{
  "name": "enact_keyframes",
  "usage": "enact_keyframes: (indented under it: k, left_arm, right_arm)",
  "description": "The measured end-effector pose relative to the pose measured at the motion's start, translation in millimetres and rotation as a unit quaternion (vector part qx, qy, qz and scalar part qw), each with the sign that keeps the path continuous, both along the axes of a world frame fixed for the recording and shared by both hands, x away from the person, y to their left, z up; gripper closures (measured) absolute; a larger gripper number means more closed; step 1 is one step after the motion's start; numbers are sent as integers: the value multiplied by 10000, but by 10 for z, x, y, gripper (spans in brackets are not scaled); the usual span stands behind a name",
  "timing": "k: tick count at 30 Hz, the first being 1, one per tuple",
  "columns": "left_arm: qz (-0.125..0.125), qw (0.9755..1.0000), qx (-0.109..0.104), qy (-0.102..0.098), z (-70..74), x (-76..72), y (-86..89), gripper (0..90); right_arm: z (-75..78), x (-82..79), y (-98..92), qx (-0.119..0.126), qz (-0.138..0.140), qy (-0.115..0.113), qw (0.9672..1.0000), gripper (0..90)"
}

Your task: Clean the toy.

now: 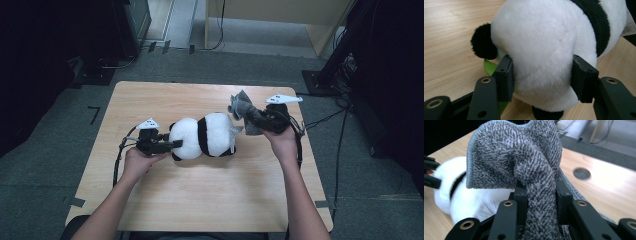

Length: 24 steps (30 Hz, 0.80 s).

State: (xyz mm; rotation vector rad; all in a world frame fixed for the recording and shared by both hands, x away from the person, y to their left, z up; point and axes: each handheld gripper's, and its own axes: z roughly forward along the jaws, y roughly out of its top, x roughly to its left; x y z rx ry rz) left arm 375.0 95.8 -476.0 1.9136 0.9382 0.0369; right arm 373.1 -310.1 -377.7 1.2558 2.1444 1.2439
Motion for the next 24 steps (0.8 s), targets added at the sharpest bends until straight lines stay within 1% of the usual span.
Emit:
enact_keyframes:
  k: [3,5,7,9,10,13,15,17,18,21,23,24]
  left_arm:
    - [43,10000,-37,-27,-11,-11,7,396]
    - [59,9999,-68,-60,-13,-10,5,348]
    - [74,9999,-127,-48,-16,-2,8,290]
    - [63,9999,-132,-16,-17,4,20,264]
    - [60,9999,-151,8,-16,6,21,263]
    - [58,9999,-163,-3,-14,9,15,257]
    - [37,9999,-133,-54,-17,16,21,255]
    - [43,9999,-133,-92,-20,17,19,251]
    - [40,9999,-125,-105,-20,17,20,250]
    - [43,9999,-105,-122,-18,14,19,249]
    - [44,9999,-85,-122,-15,8,19,249]
    - [64,9998,-95,-132,-17,6,16,249]
  right_arm:
    - [112,107,215,-103,273,-15,9996,695]
    - [139,169,329,-174,392,13,9991,695]
    - [148,245,459,-219,505,57,9985,695]
    - [144,326,590,-234,612,124,9978,696]
    - [143,362,657,-266,657,144,9974,695]
    - [147,475,858,-303,814,212,9960,695]
    - [160,536,995,-316,913,254,9950,695]
    - [160,595,1129,-380,1022,263,9937,695]
    - [158,620,1193,-399,1056,323,9931,695]
    - [139,695,1384,-469,1214,399,9907,695]
    - [124,739,1519,-406,1338,474,9890,695]
    - [121,750,1567,-421,1372,488,9884,695]
